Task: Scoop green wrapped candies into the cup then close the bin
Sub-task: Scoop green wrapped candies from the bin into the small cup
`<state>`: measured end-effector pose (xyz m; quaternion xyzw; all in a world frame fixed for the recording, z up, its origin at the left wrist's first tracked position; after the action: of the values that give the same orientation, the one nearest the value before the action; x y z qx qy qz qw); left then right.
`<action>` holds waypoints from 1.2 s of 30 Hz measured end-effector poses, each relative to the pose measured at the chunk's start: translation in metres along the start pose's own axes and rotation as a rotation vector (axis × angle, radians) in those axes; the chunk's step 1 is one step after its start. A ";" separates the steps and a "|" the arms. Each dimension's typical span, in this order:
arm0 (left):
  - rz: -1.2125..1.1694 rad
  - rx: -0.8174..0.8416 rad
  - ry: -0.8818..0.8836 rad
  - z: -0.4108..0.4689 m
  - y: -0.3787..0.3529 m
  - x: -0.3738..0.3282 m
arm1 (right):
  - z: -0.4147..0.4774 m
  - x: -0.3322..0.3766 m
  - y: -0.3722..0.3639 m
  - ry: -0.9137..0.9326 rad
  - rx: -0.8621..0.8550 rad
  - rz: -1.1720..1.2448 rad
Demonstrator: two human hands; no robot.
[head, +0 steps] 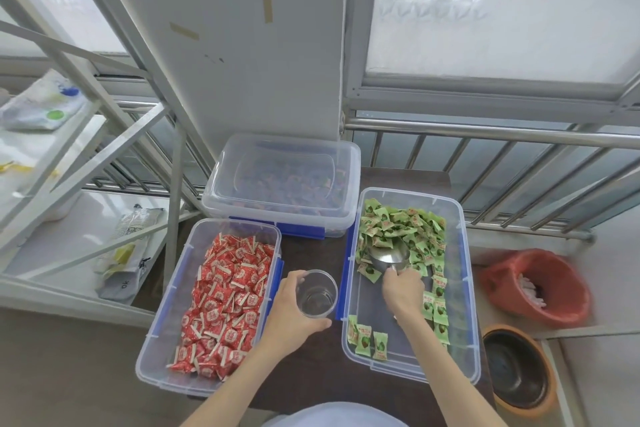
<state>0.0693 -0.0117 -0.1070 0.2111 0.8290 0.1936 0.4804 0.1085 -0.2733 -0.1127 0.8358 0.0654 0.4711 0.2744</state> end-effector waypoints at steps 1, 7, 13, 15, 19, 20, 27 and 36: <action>0.000 0.001 -0.004 0.000 0.000 0.000 | 0.002 0.010 -0.001 0.034 0.017 -0.040; -0.002 -0.001 -0.010 0.001 0.000 0.001 | 0.017 -0.022 -0.011 -0.241 0.115 0.310; 0.003 0.022 -0.015 0.001 0.000 0.000 | 0.020 -0.050 -0.026 -0.277 0.141 0.467; -0.011 0.018 -0.020 0.001 0.001 -0.003 | 0.021 -0.054 -0.032 -0.289 0.156 0.547; -0.037 -0.027 -0.051 -0.001 0.009 -0.017 | 0.010 -0.061 -0.039 -0.298 0.202 0.649; -0.043 -0.046 -0.063 -0.001 0.011 -0.021 | 0.007 -0.060 -0.037 -0.293 0.211 0.662; 0.001 -0.116 -0.106 0.020 0.017 -0.058 | -0.015 -0.060 -0.009 -0.214 0.242 0.660; 0.200 -0.132 -0.153 0.048 0.002 -0.105 | -0.035 -0.011 0.088 0.103 0.399 0.524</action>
<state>0.1587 -0.0609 -0.0531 0.2748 0.7500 0.2781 0.5335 0.0609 -0.3373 -0.0612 0.8364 -0.0470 0.5453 -0.0292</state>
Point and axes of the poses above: each hand's wrist, its own z-axis towards the middle knuckle, its own y-axis out of the back of the hand, x = y × z, the point moved 10 cm from there along z, towards the middle knuckle, and after that the axes turned 9 degrees about y, right-handed, at the moved point
